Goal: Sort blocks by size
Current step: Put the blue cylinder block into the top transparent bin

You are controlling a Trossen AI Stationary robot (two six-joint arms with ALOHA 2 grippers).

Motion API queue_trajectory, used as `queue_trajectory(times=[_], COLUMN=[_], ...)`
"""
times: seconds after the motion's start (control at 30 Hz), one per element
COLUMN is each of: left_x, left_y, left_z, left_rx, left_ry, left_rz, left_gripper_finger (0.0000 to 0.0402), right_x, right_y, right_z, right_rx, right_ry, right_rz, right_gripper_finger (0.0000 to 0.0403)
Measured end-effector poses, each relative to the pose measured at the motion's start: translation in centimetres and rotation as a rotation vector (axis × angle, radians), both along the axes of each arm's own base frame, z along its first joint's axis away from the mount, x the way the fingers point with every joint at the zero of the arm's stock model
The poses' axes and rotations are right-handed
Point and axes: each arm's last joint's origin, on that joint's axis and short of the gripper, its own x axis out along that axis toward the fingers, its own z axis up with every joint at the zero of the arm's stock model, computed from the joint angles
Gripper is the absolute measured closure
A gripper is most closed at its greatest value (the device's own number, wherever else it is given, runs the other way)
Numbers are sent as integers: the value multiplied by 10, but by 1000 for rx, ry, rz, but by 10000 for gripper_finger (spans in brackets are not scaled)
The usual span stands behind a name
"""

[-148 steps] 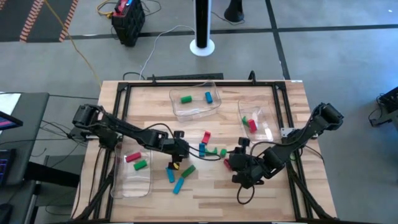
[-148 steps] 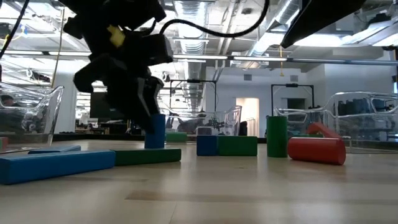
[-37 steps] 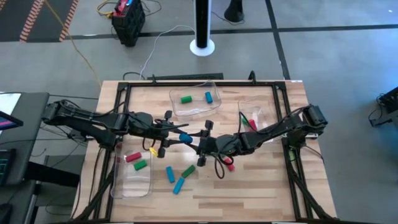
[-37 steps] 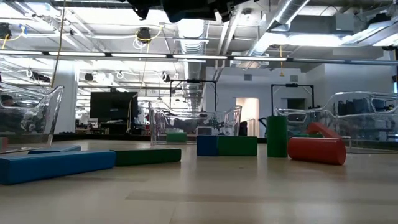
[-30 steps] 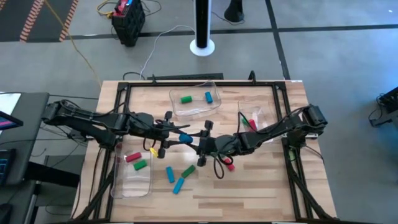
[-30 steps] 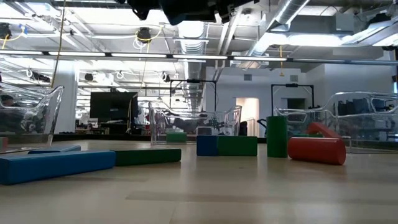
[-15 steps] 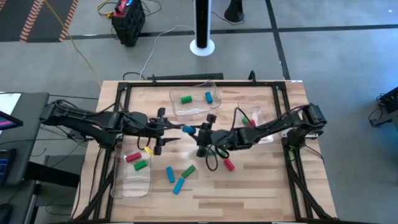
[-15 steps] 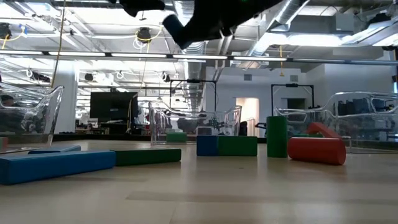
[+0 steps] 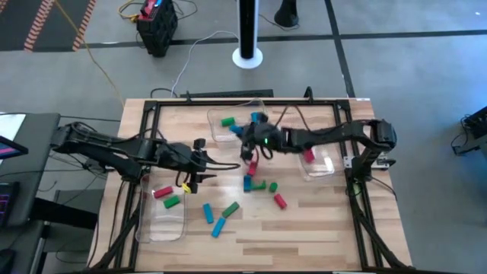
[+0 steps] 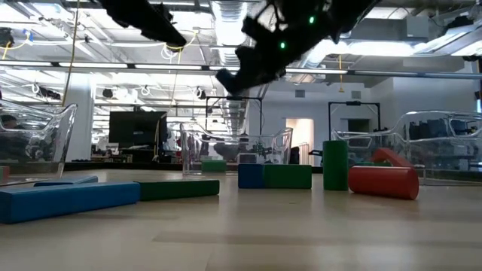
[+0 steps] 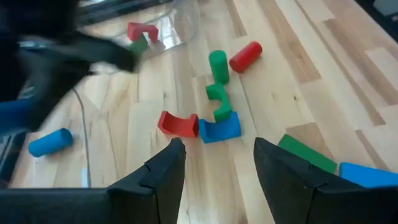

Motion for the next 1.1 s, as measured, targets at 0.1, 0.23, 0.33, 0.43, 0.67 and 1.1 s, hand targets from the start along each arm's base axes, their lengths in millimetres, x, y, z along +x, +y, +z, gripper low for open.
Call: queue_trajectory(times=[0.1,0.23,0.33,0.43,0.67,1.1], left_x=[6,12,17,23,36,40], left_y=[-1,-2,-3,-4,-6,-8], left_z=[-6,-13,-19,-26,-42,-42], left_rx=[9,14,16,6,-11,-49], left_ry=[21,47,72,94,140,126], left_rz=[-7,-8,-6,-4,-14,-18], left_gripper_finger=[217,217,217,217,217,217], right_x=[-7,-20,-28,-33,-36,-38], right_y=[-32,-70,-90,-101,-98,-86], right_z=[-2,-4,-5,-6,-13,-20], right_rx=[67,167,227,293,346,390], right_ry=[-4,-20,-37,-57,9,102], right_rz=[-24,-45,-55,-34,-30,-22], right_gripper_finger=[233,233,233,233,233,227])
